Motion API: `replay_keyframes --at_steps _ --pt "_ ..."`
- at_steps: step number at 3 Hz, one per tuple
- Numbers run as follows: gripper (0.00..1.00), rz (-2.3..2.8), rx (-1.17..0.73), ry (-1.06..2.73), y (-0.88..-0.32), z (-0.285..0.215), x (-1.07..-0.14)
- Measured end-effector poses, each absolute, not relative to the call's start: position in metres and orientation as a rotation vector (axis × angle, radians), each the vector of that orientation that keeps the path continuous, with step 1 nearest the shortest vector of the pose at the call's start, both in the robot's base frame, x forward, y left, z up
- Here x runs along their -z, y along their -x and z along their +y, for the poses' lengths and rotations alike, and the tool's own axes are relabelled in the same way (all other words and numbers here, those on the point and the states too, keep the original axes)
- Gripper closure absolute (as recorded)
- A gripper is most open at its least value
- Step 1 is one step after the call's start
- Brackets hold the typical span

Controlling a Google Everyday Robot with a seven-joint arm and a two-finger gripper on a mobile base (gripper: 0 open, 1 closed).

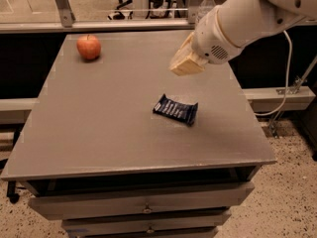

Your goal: Move rxbar blueberry near blue plastic bottle

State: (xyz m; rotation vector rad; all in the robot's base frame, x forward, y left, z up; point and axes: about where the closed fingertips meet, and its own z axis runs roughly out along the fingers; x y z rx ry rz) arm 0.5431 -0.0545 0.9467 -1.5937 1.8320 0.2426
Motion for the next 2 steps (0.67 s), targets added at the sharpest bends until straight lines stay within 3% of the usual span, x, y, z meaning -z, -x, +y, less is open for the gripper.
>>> replay_keyframes --at_steps 1,2 --pt "1.0 1.832 -0.243 1.594 -0.5431 -0.0544 -0.9467" --pt "0.82 1.823 -0.278 1.599 -0.5338 -0.0532 -0.9377"
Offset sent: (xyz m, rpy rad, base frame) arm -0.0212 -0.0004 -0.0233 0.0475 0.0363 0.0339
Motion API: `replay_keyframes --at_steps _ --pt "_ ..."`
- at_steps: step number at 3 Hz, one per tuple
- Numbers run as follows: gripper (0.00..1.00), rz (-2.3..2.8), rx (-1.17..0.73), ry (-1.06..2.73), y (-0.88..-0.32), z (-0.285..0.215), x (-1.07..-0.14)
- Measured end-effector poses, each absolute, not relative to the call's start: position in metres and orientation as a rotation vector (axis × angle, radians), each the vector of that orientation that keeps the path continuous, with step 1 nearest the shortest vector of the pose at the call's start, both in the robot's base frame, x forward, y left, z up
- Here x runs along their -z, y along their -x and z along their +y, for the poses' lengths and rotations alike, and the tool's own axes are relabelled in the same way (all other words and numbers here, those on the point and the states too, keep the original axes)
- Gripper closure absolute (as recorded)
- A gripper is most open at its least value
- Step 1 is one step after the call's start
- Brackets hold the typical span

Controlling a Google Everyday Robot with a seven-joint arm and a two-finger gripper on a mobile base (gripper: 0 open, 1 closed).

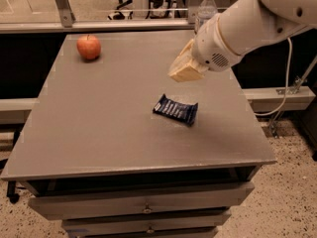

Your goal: Move rxbar blueberry near blue plastic bottle

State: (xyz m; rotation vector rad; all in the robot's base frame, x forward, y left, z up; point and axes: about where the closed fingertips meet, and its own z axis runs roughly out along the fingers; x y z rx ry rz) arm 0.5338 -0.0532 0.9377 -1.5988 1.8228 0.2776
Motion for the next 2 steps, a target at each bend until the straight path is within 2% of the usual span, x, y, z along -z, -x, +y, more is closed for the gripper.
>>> replay_keyframes --at_steps 2 --pt "0.36 1.792 -0.365 1.557 -0.531 -0.055 -0.915"
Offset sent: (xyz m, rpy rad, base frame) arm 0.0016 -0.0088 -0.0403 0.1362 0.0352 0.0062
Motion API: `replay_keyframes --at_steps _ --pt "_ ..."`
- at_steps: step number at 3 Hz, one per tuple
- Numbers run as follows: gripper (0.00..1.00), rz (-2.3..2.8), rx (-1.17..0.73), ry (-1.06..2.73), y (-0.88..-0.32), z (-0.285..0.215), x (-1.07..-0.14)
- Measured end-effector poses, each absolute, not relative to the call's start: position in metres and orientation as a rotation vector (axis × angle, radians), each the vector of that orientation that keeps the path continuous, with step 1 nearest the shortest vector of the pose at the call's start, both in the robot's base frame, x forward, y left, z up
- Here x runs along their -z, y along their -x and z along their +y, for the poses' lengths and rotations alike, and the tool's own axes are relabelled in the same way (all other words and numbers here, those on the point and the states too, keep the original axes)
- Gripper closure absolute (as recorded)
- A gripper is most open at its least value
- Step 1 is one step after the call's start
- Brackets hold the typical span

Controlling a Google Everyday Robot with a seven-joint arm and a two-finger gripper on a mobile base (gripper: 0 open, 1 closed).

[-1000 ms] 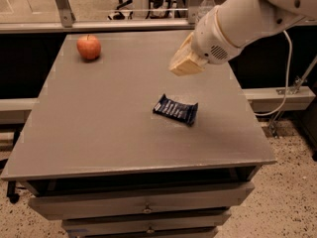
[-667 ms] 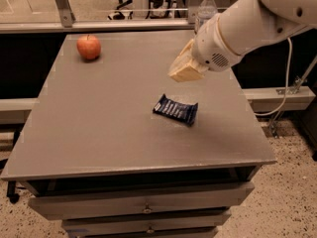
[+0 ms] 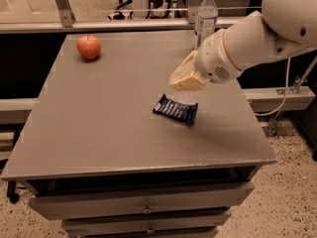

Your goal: Move rxbar blueberry near blue plastic bottle

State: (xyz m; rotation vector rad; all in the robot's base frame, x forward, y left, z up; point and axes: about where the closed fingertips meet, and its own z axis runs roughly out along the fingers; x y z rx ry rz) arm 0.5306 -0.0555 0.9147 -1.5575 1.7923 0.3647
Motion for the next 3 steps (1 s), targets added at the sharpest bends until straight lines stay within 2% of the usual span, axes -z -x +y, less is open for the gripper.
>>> replay_keyframes --at_steps 1,2,3 --pt "0.12 1.799 -0.421 1.524 -0.535 -0.058 -0.901" --pt "0.0 1.823 -0.466 1.491 -0.537 -0.064 -0.886" --pt "0.0 1.84 -0.497 1.467 -0.538 -0.067 -0.876"
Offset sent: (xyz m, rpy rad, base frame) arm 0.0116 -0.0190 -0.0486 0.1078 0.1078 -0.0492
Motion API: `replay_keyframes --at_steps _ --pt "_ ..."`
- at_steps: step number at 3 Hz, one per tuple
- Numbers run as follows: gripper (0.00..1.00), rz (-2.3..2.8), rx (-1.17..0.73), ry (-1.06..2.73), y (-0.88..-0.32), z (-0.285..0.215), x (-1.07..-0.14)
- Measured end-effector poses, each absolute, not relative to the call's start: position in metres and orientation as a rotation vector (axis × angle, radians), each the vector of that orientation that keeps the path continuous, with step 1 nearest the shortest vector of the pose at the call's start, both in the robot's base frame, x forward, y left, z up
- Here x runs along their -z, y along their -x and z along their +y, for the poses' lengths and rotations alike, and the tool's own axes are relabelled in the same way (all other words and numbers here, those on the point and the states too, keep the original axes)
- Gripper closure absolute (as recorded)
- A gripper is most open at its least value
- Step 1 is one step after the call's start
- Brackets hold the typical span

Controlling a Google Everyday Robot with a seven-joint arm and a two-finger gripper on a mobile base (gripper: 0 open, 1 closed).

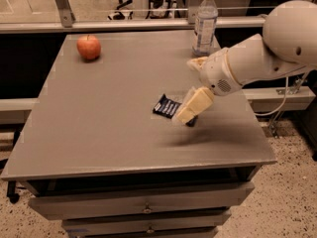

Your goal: Move rxbar blueberry near blue plastic bottle

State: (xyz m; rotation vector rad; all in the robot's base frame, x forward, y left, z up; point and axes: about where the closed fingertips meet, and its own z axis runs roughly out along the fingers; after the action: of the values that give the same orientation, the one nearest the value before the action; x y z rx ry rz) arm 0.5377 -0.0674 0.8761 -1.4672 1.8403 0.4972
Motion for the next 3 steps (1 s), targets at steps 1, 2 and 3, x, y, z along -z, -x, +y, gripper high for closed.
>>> replay_keyframes --at_steps 1,2,3 --pt "0.0 1.861 -0.531 1.447 -0.539 -0.069 -0.863" --pt "0.0 1.876 -0.551 1.436 -0.54 -0.07 -0.847" --pt "0.18 1.888 -0.56 1.421 -0.542 -0.074 -0.833"
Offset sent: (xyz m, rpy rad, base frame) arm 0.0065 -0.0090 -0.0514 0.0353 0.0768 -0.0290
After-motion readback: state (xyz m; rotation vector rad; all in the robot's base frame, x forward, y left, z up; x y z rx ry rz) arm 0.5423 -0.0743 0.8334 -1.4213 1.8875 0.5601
